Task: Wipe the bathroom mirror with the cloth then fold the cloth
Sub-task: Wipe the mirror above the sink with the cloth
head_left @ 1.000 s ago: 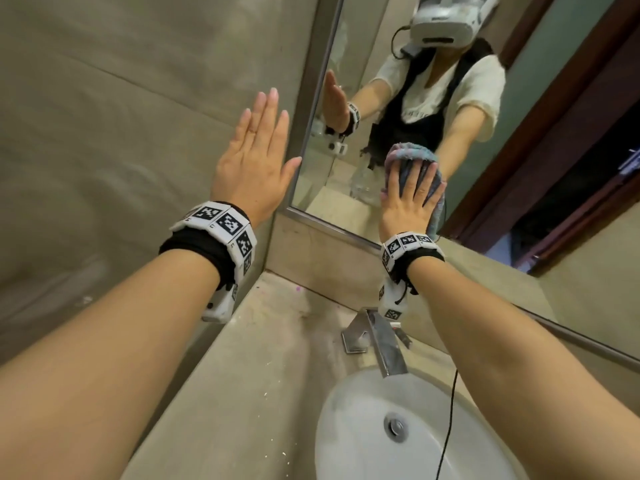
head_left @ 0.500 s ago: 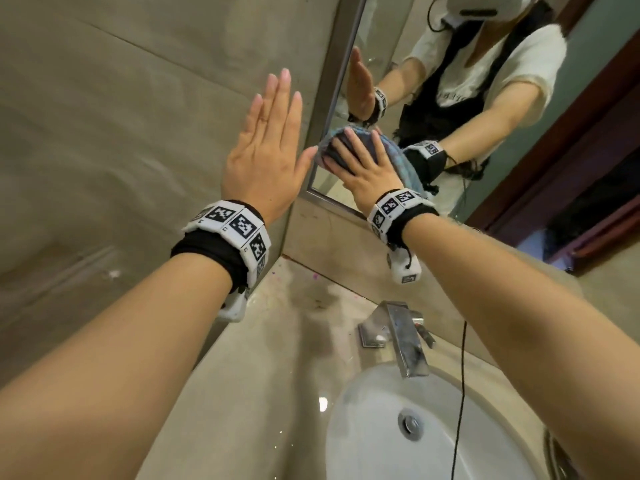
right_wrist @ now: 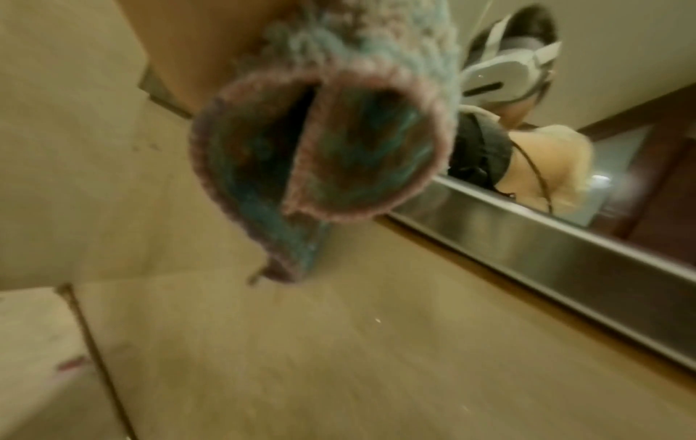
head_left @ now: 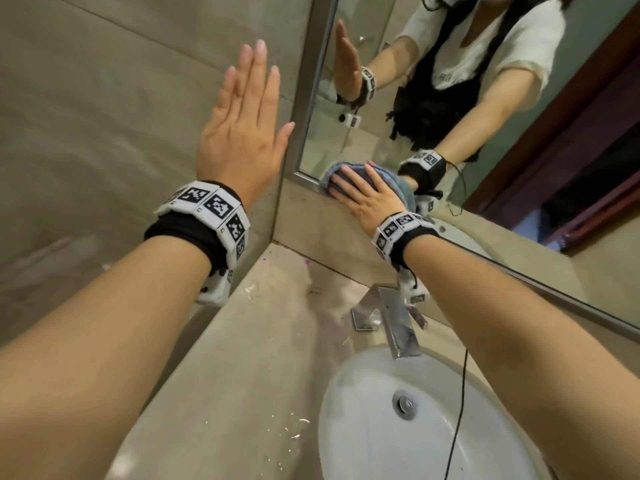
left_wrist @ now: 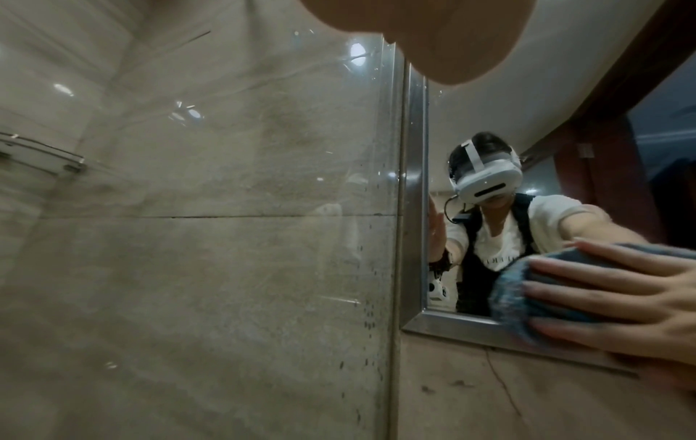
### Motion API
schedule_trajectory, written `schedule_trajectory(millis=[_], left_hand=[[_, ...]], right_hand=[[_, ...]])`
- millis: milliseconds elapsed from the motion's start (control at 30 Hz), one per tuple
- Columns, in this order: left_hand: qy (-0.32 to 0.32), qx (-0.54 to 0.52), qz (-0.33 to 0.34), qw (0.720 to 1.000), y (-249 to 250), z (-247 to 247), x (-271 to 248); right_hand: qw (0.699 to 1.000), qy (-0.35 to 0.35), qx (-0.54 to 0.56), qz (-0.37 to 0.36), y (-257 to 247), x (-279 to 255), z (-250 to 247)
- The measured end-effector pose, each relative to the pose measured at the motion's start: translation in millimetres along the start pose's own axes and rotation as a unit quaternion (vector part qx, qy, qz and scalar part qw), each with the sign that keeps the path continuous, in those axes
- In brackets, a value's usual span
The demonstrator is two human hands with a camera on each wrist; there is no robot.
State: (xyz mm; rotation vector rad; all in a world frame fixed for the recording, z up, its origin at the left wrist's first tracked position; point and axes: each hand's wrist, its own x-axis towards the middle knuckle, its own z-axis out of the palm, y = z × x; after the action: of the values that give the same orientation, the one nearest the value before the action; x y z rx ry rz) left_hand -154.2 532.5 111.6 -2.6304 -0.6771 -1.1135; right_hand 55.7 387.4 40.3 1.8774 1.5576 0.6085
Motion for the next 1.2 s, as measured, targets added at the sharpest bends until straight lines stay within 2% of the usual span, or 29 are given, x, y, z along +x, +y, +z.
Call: schedule_trajectory(millis=[200, 267, 333, 433, 533, 667, 733, 833, 900, 1000, 1100, 1200], left_hand=[[0.018, -0.047, -0.008, 0.999, 3, -4, 3], [0.024, -0.063, -0.009, 0.998, 4, -4, 5], [0.023, -0.078, -0.002, 0.997, 7, -4, 10], [0.031, -0.088, 0.013, 0.996, 15, -14, 28], [0.068, -0.098, 0.030, 0.992, 24, -39, 57], [0.111, -0.120, 0.038, 0.986, 34, -67, 89], [0.128, -0.133, 0.055, 0.981, 38, -70, 94], [0.132, -0.142, 0.092, 0.977, 39, -56, 85], [0.111, -0.142, 0.096, 0.979, 35, -41, 74], [0.069, -0.146, 0.086, 0.983, 26, -21, 58], [0.039, -0.140, 0.118, 0.982, 28, -12, 52], [0.038, -0.153, 0.123, 0.980, 43, -19, 64]], right_hand=[[0.996, -0.060, 0.002, 0.060, 35, -96, 21], [0.996, -0.003, -0.004, 0.087, 57, -107, 12], [0.988, 0.031, -0.013, 0.150, 84, -105, -11], [0.973, 0.093, -0.022, 0.209, 134, -97, -65], [0.946, 0.144, 0.012, 0.289, 175, -87, -122], [0.910, 0.178, 0.035, 0.372, 180, -73, -149], [0.915, 0.176, 0.053, 0.360, 161, -66, -139], [0.958, 0.144, 0.034, 0.247, 122, -53, -92], [0.973, 0.135, -0.002, 0.186, 95, -43, -60], [0.985, 0.083, -0.008, 0.153, 66, -43, -42], [0.984, 0.085, 0.010, 0.154, 79, -52, -52], [0.973, 0.088, 0.002, 0.215, 129, -63, -88]])
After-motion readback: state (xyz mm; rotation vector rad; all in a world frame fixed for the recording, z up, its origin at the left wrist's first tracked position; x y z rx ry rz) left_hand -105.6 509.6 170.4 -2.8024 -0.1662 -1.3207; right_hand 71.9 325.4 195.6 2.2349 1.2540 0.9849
